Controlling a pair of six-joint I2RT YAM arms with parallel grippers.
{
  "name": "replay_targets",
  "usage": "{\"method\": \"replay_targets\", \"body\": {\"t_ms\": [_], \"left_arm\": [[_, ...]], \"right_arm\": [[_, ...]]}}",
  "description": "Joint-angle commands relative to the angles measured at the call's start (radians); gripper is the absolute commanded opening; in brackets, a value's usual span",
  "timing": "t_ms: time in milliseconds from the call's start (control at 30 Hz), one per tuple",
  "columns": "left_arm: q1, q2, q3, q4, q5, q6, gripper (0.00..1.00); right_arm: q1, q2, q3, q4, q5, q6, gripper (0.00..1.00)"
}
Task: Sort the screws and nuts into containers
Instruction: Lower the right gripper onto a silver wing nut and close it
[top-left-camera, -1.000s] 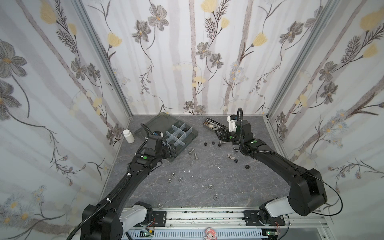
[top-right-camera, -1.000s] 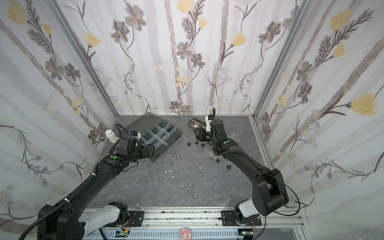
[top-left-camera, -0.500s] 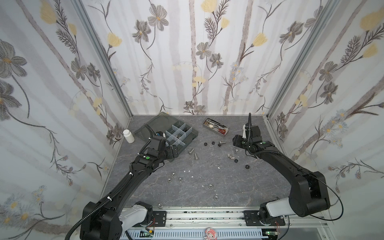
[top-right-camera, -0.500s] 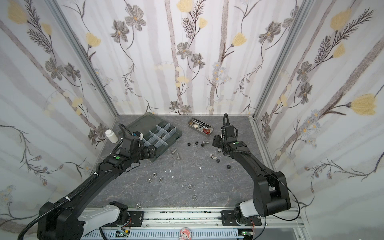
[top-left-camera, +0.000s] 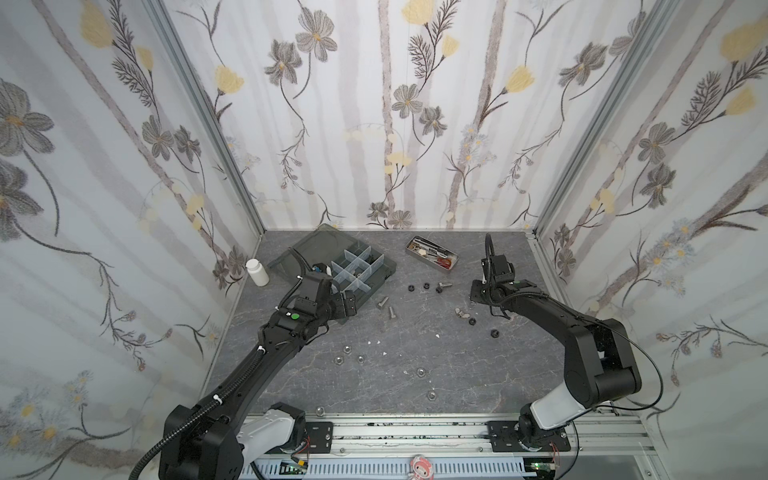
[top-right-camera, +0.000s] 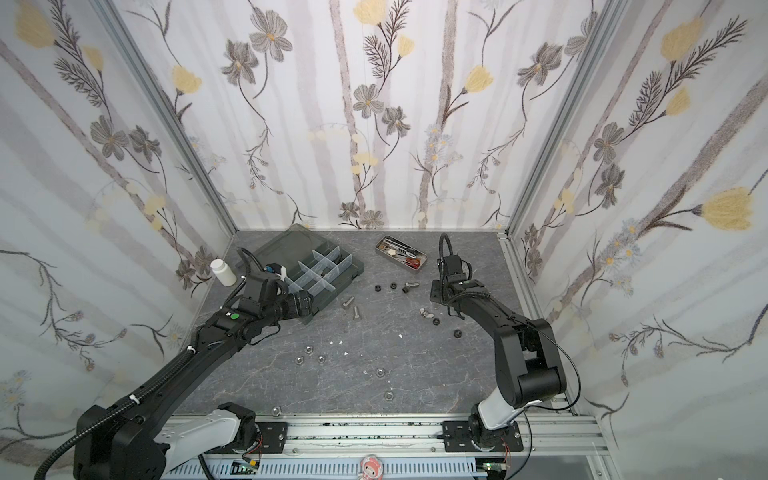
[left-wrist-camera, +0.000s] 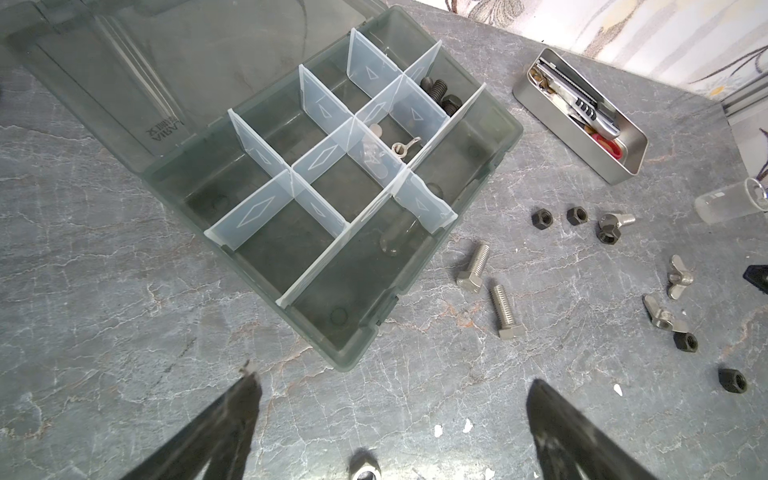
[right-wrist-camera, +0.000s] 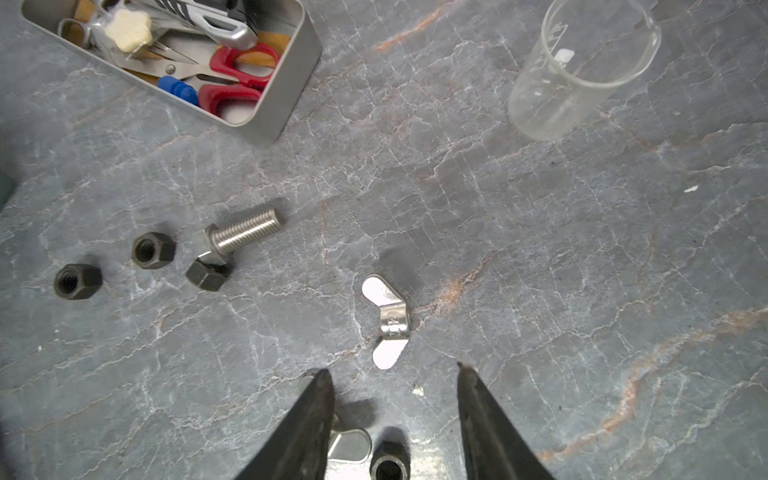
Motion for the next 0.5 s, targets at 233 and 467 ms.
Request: {"method": "replay_targets", "body": {"t_ms": [233, 467], "left_arm": [[0.0, -0.008, 0.01, -0.01, 0.001, 0.013, 1.0], [0.0, -0.011, 0.011, -0.01, 0.006, 0.013, 1.0]], "right_arm": [[0.0, 0.098, 0.046, -0.034, 0.009, -0.025, 0.48], [0.0, 0.136, 0.055, -0.03, 0.009, -0.023, 0.45]]}}
